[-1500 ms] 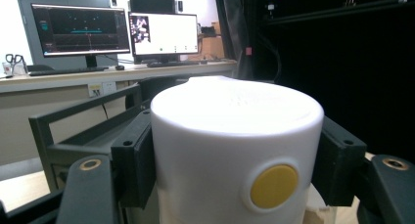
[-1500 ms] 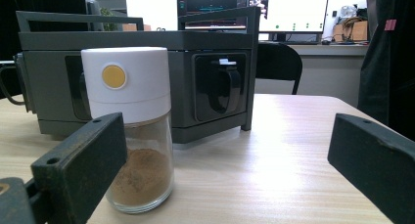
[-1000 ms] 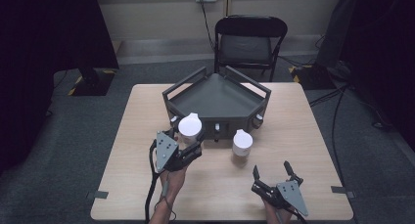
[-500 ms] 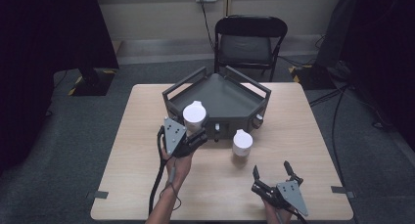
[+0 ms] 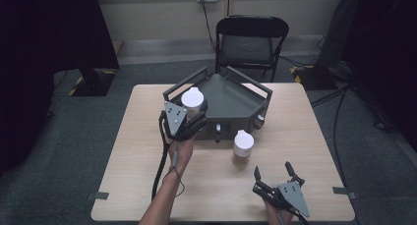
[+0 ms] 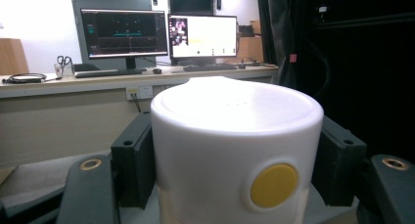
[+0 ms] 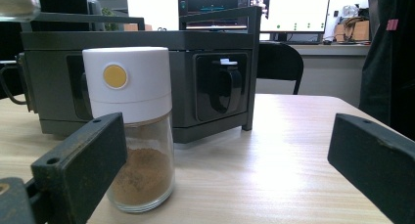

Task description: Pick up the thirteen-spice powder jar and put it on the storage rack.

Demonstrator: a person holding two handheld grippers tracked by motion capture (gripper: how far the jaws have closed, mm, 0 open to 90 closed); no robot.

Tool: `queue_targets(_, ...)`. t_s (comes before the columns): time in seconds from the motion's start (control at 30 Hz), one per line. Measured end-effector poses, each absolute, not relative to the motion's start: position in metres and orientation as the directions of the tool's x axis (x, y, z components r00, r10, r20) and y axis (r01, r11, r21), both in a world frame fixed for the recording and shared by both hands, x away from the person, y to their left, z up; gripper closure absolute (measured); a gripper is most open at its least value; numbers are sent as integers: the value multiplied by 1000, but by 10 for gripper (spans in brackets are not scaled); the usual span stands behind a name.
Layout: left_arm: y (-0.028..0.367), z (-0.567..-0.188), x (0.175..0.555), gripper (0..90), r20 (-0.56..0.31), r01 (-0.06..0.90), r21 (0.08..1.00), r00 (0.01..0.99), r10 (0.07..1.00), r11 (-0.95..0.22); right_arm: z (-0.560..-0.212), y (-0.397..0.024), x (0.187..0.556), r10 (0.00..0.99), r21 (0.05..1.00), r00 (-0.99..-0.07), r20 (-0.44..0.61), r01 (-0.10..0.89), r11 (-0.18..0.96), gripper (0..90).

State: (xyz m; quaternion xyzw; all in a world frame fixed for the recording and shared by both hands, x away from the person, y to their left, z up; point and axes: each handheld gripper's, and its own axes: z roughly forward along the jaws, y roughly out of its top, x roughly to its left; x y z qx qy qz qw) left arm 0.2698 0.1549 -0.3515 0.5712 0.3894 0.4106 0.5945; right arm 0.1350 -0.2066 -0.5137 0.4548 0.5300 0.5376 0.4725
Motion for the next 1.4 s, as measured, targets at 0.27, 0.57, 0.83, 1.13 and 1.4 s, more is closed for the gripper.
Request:
queue_targets(0.27,143,-346,289,309,18,-36,999,310,950,-7,-514,-207,135,990,1000,-140,-12,-26,8,0)
queue_targets(0.57,136,-344,315,309,-47,-25,998,276,960,56,-514,-207,135,990,1000,-140,-12,-26,8,0)
queue_targets(0.83,130,-345,329,309,-40,-4,999,292,955,43,-514,-206,135,991,1000,-135,-11,-26,8,4)
queue_targets(1.13,126,-349,338,309,-27,14,1000,292,956,24,-514,-207,135,990,1000,-140,-12,-26,8,4)
queue_targets(1.4,123,-350,341,309,-15,35,999,280,960,6,-514,-207,135,990,1000,-140,-12,-26,8,4)
